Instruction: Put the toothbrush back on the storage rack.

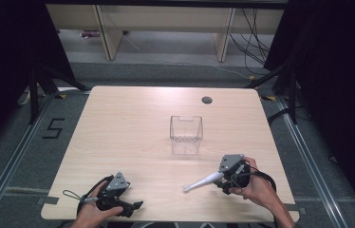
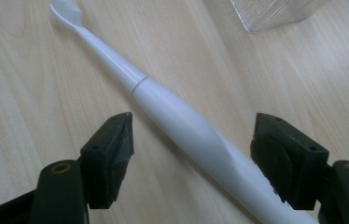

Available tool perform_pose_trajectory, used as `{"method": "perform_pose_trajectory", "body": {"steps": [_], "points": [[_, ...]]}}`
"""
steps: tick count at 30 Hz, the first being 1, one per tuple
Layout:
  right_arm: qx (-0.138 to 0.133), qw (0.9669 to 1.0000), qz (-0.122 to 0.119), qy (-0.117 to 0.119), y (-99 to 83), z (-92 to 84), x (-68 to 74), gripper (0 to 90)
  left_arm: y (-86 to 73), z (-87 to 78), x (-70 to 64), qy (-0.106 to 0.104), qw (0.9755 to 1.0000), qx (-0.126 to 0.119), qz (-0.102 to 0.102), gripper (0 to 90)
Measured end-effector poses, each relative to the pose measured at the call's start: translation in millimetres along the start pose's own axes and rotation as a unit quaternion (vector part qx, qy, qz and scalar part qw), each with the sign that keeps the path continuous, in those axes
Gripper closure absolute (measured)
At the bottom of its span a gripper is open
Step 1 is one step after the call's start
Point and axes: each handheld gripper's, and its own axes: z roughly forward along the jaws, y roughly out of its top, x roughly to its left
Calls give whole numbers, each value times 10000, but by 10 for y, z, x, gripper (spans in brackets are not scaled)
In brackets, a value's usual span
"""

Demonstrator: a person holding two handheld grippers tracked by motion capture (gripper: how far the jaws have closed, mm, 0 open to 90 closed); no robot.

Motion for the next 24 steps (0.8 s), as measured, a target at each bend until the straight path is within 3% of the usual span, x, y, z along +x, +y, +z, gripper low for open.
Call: {"method": "perform_pose_trajectory", "body": {"steps": [9, 18, 19, 24], "points": [[384, 9987, -187, 285, 59, 107, -93, 339, 1, -1, -4, -13, 10000, -17, -15, 150], [537, 9975, -259, 374, 78, 159, -118, 391, 1, 1, -4, -14, 10000, -8, -10, 150], [562, 9970, -368, 385, 93, 175, -134, 409, 1, 0, -5, -14, 10000, -15, -16, 149], [712, 9954, -479, 432, 117, 195, -150, 442, 1, -3, -5, -38, 10000, -21, -18, 150]]}}
